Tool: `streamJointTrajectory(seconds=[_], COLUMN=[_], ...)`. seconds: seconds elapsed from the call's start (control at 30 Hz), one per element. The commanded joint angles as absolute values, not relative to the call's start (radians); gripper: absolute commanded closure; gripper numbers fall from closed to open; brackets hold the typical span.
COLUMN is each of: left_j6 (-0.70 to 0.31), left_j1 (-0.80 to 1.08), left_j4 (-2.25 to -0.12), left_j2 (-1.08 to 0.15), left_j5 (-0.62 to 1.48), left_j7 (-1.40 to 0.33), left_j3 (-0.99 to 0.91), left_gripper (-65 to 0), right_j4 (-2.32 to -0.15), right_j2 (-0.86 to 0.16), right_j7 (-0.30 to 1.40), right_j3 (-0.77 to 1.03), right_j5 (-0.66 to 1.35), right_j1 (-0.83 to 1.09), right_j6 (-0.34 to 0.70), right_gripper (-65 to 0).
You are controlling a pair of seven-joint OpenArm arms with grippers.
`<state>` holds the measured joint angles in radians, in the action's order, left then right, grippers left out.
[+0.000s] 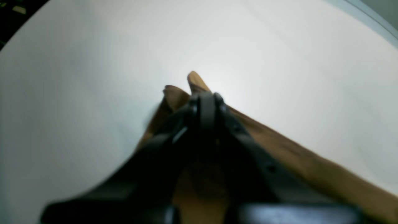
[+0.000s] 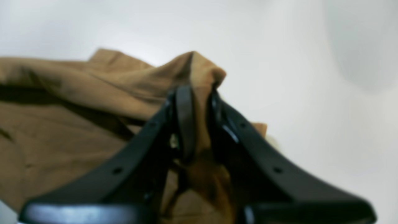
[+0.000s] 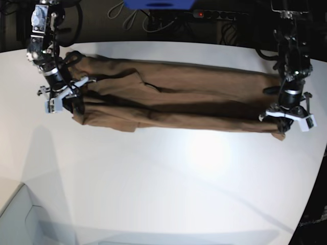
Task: Layout the t-shirt on the table in an organized manner, then fold the t-shirt properly
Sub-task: 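Lift the pinched edges and fold them over onto the shirt with both grippers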
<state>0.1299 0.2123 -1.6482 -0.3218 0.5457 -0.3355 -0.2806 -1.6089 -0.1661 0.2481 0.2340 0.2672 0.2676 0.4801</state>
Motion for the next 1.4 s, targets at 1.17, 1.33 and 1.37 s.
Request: streamJointTrajectory(seconds=[1.17, 1.33, 1.37], left_j6=[0.125, 0.125, 0.125], left_j1=[0.314, 0.305, 0.303], left_j4=[-1.511, -1.465, -1.465], left_j2=[-0.341, -0.344, -0.343], left_j5=[0.542, 0.542, 0.542], left_j7=[-0.308, -0.367, -0.369], left_j3=[-0.317, -0.275, -0.275], left_gripper=[-0.5, -0.5, -0.5], right_j4=[-1.491, -1.489, -1.489], right_j2=[-0.156, -0.180, -0.189], right_j7=[0.229, 0.232, 0.243], right_j3=[0.291, 0.266, 0.259], right_j5=[0.277, 0.277, 0.277], right_j1=[0.277, 0.303, 0.303], right_j6=[0.593, 0.593, 0.593], right_gripper=[-5.9, -5.9, -5.9])
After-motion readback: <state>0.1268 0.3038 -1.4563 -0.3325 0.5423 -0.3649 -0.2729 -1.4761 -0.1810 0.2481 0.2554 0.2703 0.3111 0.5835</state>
